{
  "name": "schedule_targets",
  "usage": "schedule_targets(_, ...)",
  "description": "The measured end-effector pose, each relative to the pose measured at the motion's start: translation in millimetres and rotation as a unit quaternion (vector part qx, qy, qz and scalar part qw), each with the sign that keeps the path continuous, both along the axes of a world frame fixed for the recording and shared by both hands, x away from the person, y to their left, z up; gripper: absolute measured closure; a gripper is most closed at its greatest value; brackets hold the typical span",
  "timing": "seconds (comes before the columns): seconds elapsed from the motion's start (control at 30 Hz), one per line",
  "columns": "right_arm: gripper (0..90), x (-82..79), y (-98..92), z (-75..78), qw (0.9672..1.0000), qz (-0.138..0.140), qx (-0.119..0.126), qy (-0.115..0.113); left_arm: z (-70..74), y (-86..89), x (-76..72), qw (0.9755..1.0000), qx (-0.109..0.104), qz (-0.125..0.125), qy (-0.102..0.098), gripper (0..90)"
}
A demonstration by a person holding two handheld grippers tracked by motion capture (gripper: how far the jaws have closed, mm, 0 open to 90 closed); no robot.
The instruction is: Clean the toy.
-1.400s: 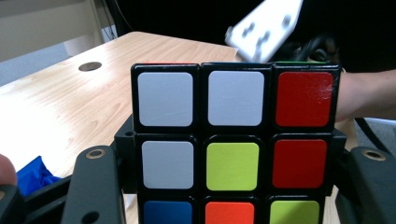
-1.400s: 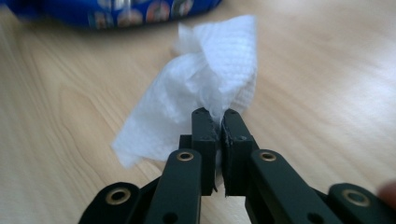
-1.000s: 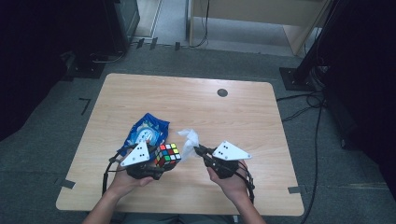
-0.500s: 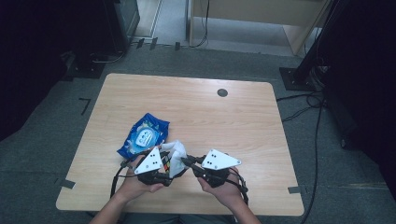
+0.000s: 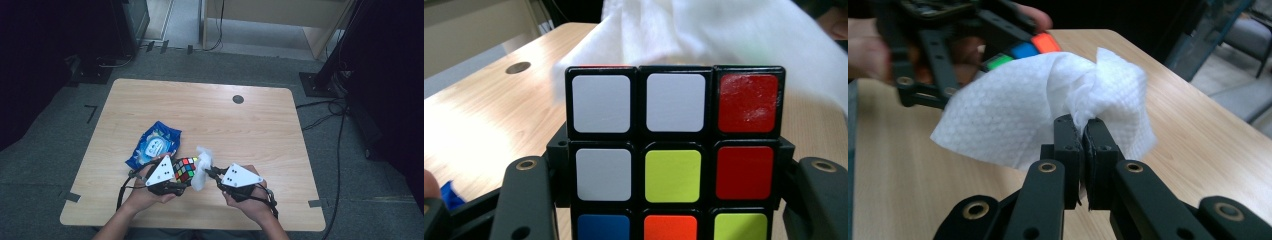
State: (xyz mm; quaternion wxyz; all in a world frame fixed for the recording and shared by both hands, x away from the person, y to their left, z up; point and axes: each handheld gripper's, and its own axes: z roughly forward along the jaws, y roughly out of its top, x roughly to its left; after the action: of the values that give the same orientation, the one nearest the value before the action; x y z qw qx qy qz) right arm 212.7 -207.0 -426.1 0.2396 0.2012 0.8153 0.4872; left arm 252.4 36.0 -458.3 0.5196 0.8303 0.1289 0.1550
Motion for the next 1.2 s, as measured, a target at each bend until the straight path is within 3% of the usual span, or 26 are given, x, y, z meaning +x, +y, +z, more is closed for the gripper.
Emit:
schedule_targets(0.1, 85.9, -4.9, 8.9, -1.2, 0.9999, 0.008, -0.010, -0.012, -2.3, -7.6, -4.7, 0.9998, 0.016, -0.009, -0.005, 34.1)
schedule_targets(0.23, 86.2, -9.6, 18.5, 0.5, 0.9994, 0.006, 0.001, -0.033, -3.0, -14.1, -12.0, 0.9993, 0.031, -0.018, -0.015, 34.1)
schedule_targets(0.33, 87.0, -8.6, 22.5, 0.9, 0.9987, -0.012, -0.001, -0.050, 0.1, -11.1, -11.9, 0.9995, 0.021, -0.019, -0.010, 34.1)
schedule_targets(0.5, 88.1, 1.3, 12.5, -6.6, 0.9987, -0.044, -0.006, -0.025, 5.7, 2.6, -4.5, 0.9999, -0.012, -0.002, 0.007, 34.1)
schedule_targets(0.67, 88.7, -4.4, 14.1, -7.0, 0.9988, -0.016, -0.015, -0.044, 4.2, 7.6, -2.1, 0.9998, -0.013, 0.005, 0.014, 34.1)
schedule_targets(0.73, 88.6, -5.9, 15.9, -5.6, 0.9986, -0.008, -0.009, -0.051, 2.5, 3.3, -4.2, 0.9999, 0.005, 0.007, 0.007, 34.1)
schedule_targets(0.77, 88.5, -7.9, 17.2, -4.2, 0.9987, 0.014, 0.006, -0.048, 1.3, 0.3, -6.0, 0.9999, 0.013, 0.005, 0.004, 34.1)
schedule_targets(0.8, 88.5, -10.0, 19.8, -3.6, 0.9982, 0.024, 0.007, -0.055, -0.2, -2.7, -7.6, 0.9998, 0.017, 0.002, 0.004, 34.1)
schedule_targets(0.87, 88.5, -12.3, 25.4, -2.5, 0.9977, 0.016, -0.006, -0.066, -2.6, -6.7, -9.7, 0.9997, 0.025, -0.006, 0.004, 34.1)
schedule_targets(0.97, 88.6, -6.5, 24.2, -4.7, 0.9984, -0.008, -0.017, -0.053, -2.1, -6.3, -9.2, 0.9998, 0.018, -0.007, 0.008, 34.1)
schedule_targets(1.03, 88.6, 1.7, 18.7, -9.2, 0.9986, -0.035, -0.027, -0.031, -0.2, -1.9, -7.3, 0.9999, 0.002, -0.007, 0.013, 34.1)
schedule_targets(1.2, 87.8, 22.8, -5.7, -28.6, 0.9954, -0.093, -0.005, 0.022, 5.0, 9.8, -0.2, 0.9989, -0.035, 0.007, 0.029, 34.1)
